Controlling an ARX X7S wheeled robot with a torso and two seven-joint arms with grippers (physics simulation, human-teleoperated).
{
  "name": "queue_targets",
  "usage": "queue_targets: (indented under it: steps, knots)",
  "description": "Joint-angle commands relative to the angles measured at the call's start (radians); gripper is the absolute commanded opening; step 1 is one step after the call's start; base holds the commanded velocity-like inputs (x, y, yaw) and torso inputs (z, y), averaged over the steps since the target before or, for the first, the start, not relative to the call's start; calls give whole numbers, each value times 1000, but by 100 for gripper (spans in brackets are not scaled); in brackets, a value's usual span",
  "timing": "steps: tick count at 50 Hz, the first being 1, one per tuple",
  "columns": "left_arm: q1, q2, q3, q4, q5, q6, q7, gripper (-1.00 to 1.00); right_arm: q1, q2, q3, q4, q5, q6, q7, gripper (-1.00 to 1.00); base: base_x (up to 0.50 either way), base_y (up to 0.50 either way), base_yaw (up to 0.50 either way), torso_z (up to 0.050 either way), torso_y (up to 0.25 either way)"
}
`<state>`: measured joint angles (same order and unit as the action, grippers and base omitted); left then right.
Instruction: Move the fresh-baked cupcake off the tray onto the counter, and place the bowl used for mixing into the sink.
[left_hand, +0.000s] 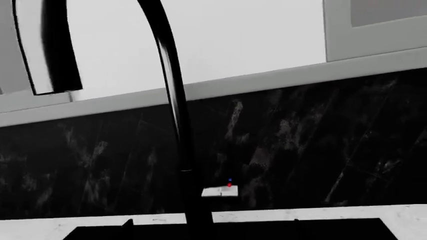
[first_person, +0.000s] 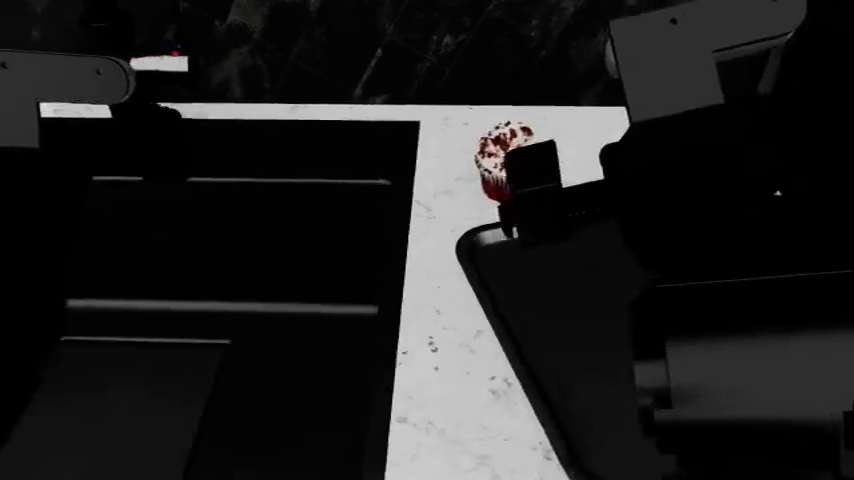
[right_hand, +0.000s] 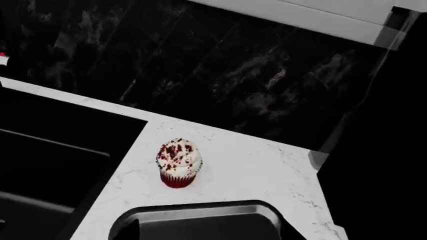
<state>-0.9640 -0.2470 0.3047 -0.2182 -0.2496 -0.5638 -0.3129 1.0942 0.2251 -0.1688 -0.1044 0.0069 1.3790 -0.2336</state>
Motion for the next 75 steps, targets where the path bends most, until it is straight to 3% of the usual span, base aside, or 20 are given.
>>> queue_targets:
  steps: [1,42,75]
  knots:
    - [-6,-9,-14,0,-3,-3,5,100,-57,22,-18,-107,-4,-29,8,100,-402,449,0,0,0]
    - [2,-23,-15,2,-13,0,-9,100,-94,18,-18,-90,16,-118,17,100,-222,500,0,0,0]
    - [-9,-33,-11,16,-20,-10,-16,100,-106,13,-2,-102,46,-155,8,100,-15,500,0,0,0]
